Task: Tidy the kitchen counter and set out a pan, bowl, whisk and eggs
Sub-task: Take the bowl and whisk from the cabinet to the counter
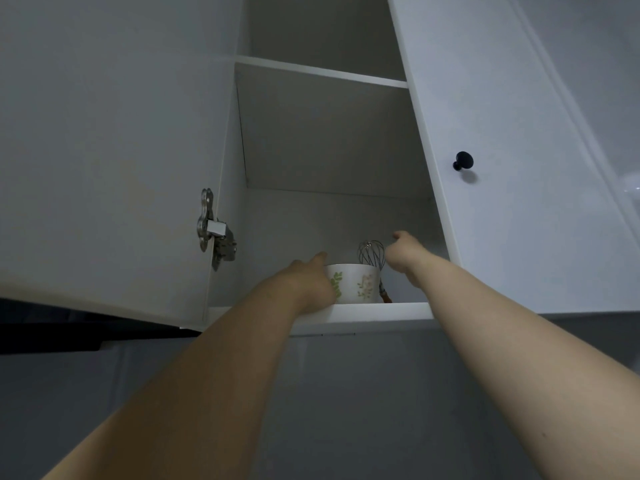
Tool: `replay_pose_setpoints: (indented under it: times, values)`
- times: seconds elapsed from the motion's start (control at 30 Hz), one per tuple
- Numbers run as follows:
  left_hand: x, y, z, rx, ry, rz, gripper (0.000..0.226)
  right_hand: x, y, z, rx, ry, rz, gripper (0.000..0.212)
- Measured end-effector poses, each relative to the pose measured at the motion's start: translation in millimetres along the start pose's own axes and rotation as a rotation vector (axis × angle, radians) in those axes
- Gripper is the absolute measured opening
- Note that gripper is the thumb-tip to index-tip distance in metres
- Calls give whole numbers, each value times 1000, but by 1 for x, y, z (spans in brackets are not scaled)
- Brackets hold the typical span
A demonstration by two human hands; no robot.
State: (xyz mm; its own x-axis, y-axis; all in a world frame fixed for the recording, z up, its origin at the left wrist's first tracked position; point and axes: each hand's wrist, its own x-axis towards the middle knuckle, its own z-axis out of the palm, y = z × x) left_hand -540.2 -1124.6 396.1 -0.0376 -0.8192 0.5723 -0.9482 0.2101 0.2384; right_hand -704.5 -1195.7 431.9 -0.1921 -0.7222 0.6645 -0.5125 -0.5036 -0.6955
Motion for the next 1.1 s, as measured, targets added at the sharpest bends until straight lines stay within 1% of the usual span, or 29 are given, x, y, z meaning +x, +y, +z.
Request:
replay_pose_setpoints:
  times: [0.07,0.17,0.33,0.47,0.53,0.67,0.77,0.83,0.9,1.0,1.1]
  values:
    - [-1,0,0,-12,3,16,77,-3,-2,-2,-31,-77,-36,62]
    - [0,0,0,-15,1,11,79,-2,-3,-1,-77,-97,-99,65]
    - [1,1,-2,23,-66,-105,83,1,5,6,-101,-146,-148,69]
    - [0,1,-6,20,-113,-98,85,-5,6,7,-186,-192,-203,78]
    - [-1,-1,-7,13,-115,-102,85,-8,6,7,-192,-198,-215,72]
    - [-3,-3,-8,-46,-97,-112,83,-12,6,6,-183,-159,-224,47]
    - [-2,-1,-9,-129,-63,-141,74,-7,7,7,-146,-121,-220,39]
    - [-3,1,-12,-188,-32,-177,62,0,7,7,-96,-11,-196,41]
    - [-4,3,-15,-256,-15,-212,48,9,7,8,-137,50,-128,45]
    - [-4,6,-21,-312,14,-225,41,17,11,10,-227,26,8,50]
    - [3,6,-26,-381,68,-261,45,16,13,9,-361,-3,62,50]
